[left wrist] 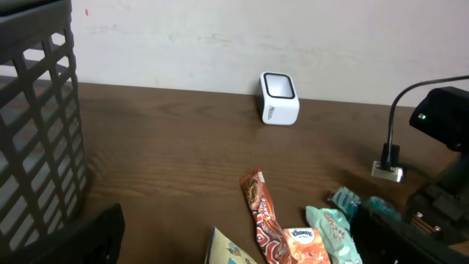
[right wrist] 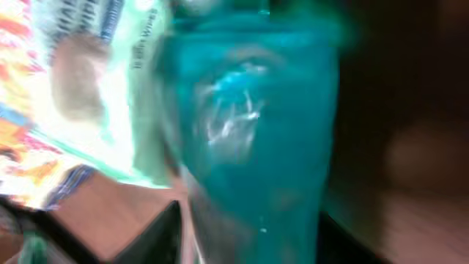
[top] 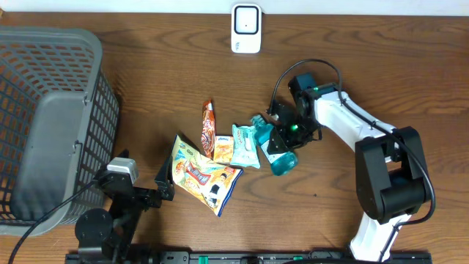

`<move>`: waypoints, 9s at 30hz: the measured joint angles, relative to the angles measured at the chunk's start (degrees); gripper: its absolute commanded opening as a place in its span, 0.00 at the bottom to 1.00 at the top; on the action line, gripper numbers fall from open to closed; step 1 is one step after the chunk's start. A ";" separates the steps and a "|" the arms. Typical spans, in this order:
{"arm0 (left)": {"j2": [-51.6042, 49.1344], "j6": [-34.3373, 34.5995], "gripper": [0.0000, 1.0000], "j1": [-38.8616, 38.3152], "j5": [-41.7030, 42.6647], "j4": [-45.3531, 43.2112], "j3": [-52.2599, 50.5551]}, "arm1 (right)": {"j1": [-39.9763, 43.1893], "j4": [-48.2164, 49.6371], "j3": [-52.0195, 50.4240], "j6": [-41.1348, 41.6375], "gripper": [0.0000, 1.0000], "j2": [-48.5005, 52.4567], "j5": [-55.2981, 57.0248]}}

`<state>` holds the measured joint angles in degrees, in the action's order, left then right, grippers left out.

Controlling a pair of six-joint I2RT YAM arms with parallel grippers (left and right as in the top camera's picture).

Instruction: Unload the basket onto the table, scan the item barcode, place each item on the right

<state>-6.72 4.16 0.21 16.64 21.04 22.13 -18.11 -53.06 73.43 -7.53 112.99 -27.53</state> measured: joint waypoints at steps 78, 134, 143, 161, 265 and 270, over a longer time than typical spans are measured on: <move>0.00 0.00 0.98 -0.02 0.00 0.00 0.00 | -7.85 -2.34 40.09 26.14 0.01 10.16 33.62; 0.00 0.00 0.98 -0.02 0.00 0.02 0.00 | -11.98 4.90 33.97 45.79 0.47 5.62 45.59; 0.00 0.00 0.98 0.00 0.00 0.00 0.00 | -11.98 5.55 33.64 42.86 0.91 5.31 45.51; 0.00 0.00 0.98 0.00 0.00 0.00 0.00 | -4.02 4.52 33.31 -5.01 0.99 0.17 19.04; -0.02 -0.13 0.98 -0.02 0.00 0.02 0.00 | 11.43 -43.80 32.26 -48.37 0.02 4.85 -48.78; -0.02 -0.13 0.98 0.00 0.00 0.02 0.00 | 11.43 -43.78 32.26 -48.37 0.02 4.83 -48.78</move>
<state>-6.74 4.03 0.21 16.64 21.06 22.13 -6.68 -96.84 105.69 -55.90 117.82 -76.31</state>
